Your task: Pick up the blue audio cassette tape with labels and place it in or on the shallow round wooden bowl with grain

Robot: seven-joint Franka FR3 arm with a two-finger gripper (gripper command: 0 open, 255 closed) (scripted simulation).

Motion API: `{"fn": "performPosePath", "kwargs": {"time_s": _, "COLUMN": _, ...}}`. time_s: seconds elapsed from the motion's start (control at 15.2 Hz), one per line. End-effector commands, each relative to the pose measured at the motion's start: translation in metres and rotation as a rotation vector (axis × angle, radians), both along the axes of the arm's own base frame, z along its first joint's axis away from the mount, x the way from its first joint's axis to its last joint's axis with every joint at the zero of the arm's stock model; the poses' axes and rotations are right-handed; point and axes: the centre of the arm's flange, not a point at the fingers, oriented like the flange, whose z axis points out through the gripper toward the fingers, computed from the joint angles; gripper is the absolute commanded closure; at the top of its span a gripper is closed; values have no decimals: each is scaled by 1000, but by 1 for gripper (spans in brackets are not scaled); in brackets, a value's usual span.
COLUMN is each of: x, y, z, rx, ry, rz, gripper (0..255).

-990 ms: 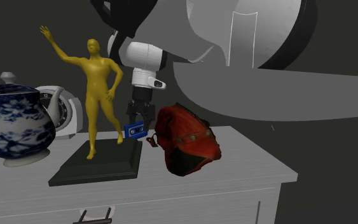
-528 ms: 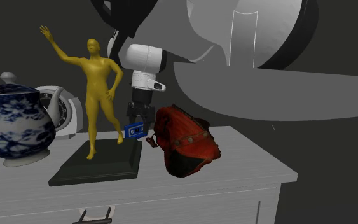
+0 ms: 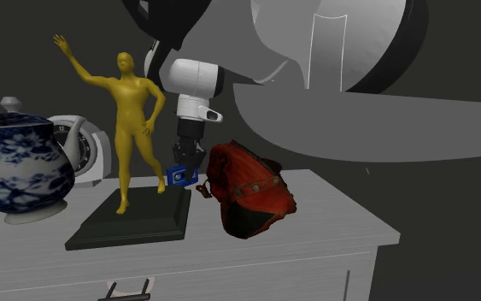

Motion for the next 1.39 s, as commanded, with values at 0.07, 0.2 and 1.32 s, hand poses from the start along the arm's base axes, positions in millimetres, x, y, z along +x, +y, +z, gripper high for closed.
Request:
{"fn": "performPosePath", "kwargs": {"time_s": 0.07, "x": 0, "y": 0, "z": -1, "rx": -1, "ry": 1, "rz": 0, "gripper": 255}}
{"fn": "performPosePath", "kwargs": {"time_s": 0.2, "x": 0, "y": 0, "z": 4, "rx": -1, "ry": 1, "rz": 0, "gripper": 255}}
{"fn": "performPosePath", "kwargs": {"time_s": 1.32, "x": 0, "y": 0, "z": 94, "rx": -1, "ry": 1, "rz": 0, "gripper": 255}}
